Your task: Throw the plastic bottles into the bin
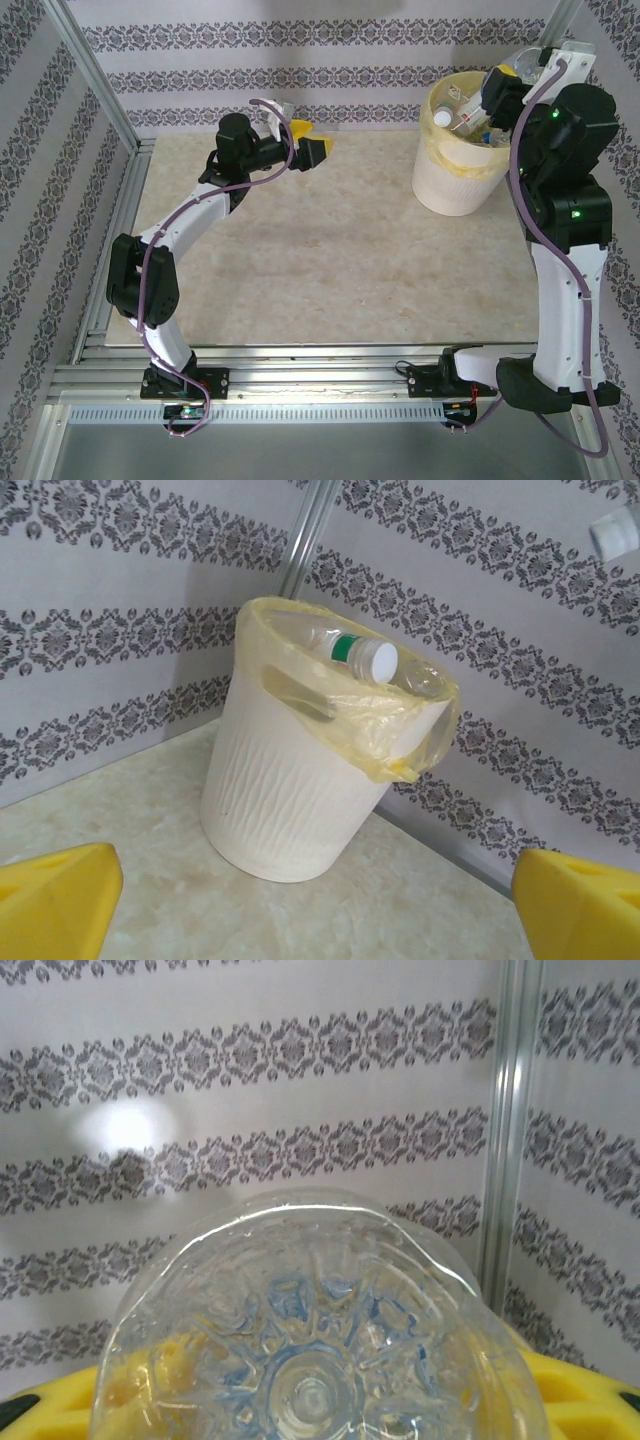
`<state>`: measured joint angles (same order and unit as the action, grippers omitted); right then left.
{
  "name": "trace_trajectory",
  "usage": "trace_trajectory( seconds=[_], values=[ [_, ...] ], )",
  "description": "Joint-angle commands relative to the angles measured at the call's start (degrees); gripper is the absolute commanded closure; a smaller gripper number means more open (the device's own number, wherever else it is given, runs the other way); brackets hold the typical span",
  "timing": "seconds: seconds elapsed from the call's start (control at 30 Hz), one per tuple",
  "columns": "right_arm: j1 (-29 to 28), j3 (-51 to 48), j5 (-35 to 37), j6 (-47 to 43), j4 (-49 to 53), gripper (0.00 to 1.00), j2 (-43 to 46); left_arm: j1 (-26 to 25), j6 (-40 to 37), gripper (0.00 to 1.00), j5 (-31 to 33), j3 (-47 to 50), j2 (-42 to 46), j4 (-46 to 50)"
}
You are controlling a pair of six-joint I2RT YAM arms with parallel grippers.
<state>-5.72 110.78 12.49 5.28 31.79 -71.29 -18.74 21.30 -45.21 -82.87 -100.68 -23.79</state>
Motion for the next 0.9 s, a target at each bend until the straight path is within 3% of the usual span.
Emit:
trace_trajectory(
  seconds=[0.0, 0.33, 0.63, 0.7, 0.73, 0.77, 0.87],
  values=[
    [0.9, 3.0, 2.1, -4.6, -5.9, 0.65, -0.7, 0.7, 0.6, 0.0, 0.6, -1.9, -0.2, -1.9],
    [2.9, 7.2, 0.0, -4.7, -5.4, 0.65, -5.5, 1.2, -0.3, 0.0, 2.1, -1.8, -0.2, -0.3],
    [10.1, 4.2, -5.1, 3.5, -1.7, 0.62, -12.5, 1.8, -0.6, 0.0, 3.7, -1.3, -0.3, 1.1],
    [11.7, 2.4, -6.0, 5.7, -0.3, 0.53, -15.0, 2.0, -0.5, 0.0, 3.9, -1.2, -0.6, 1.4],
    [12.6, 1.4, -6.7, 6.6, 0.5, 0.39, -16.5, 2.1, -0.6, 0.0, 4.1, -1.3, -0.8, 1.9],
    [13.3, 1.5, -6.8, 8.0, 2.7, 0.33, -18.2, 2.1, -0.6, 0.0, 4.5, -1.3, -1.0, 2.3],
    [16.0, 3.9, -11.5, 11.3, 10.4, 0.24, -24.1, 2.3, -0.6, 0.0, 5.0, -1.8, -1.8, 3.6]
  ],
)
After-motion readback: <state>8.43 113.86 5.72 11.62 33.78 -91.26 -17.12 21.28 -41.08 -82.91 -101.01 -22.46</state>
